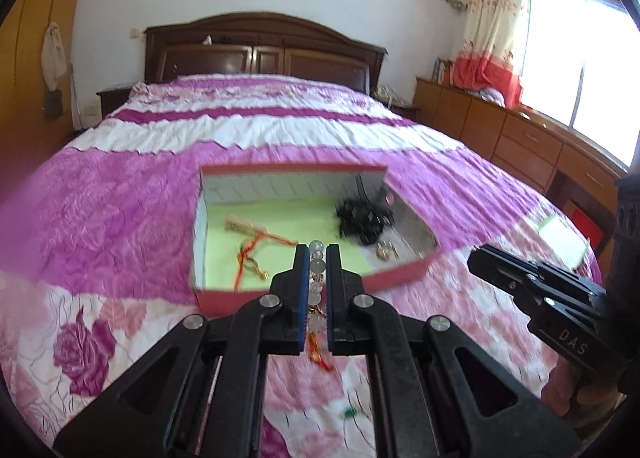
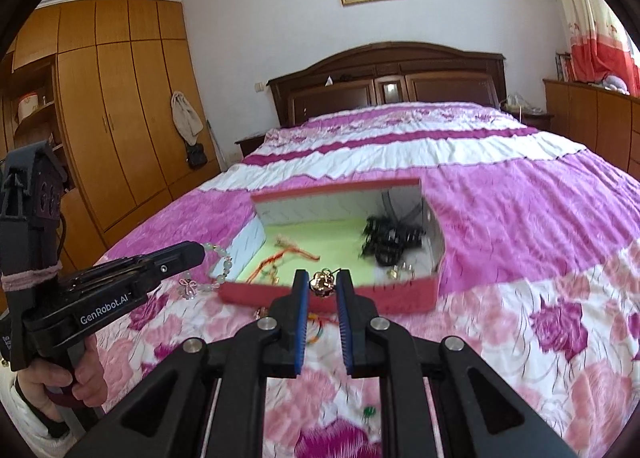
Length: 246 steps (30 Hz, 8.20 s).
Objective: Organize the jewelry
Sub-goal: 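Carry the green bead bracelet toward the box with the left tool while the right tool carries the earring, then open the left tool over the box floor while the right tool releases the gold earring inside, then withdraw both open tools from the box back over the bedspread, then grasp the rainbow cord bracelet with the left tool while the right tool grips a green-bead earring, then carry the rainbow bracelet into the box with the left tool while the right tool carries the green earring there, then open both tools to drop the rainbow bracelet and green earring into the box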
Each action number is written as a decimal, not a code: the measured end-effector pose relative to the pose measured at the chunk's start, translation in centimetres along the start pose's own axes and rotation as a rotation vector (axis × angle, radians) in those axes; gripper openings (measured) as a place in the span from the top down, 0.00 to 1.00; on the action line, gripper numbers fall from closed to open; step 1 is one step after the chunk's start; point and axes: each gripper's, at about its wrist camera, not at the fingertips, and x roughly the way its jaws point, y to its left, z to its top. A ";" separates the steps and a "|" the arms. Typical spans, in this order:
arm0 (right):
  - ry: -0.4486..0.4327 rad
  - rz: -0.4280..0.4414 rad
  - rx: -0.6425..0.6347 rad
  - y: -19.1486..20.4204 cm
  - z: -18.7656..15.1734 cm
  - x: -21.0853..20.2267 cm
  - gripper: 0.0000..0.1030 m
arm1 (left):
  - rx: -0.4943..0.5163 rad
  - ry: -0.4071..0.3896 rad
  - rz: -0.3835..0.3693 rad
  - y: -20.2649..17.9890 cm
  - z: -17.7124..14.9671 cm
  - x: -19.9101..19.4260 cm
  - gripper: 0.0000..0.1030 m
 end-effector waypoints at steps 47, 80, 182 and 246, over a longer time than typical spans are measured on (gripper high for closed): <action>0.264 -0.097 0.003 -2.4 1.1 16.6 0.77 | -0.094 0.195 0.106 4.9 -0.7 12.3 0.87; 0.205 -0.048 0.140 -4.8 1.2 4.8 0.62 | -0.064 0.309 -0.037 0.9 -1.8 7.2 0.74; 0.109 0.047 0.118 -2.6 -2.6 1.0 0.89 | -0.080 0.117 0.012 1.5 -1.9 1.1 1.00; 0.196 -0.076 0.095 -4.9 2.0 15.7 0.66 | -0.071 0.220 0.178 4.2 -0.5 12.4 0.79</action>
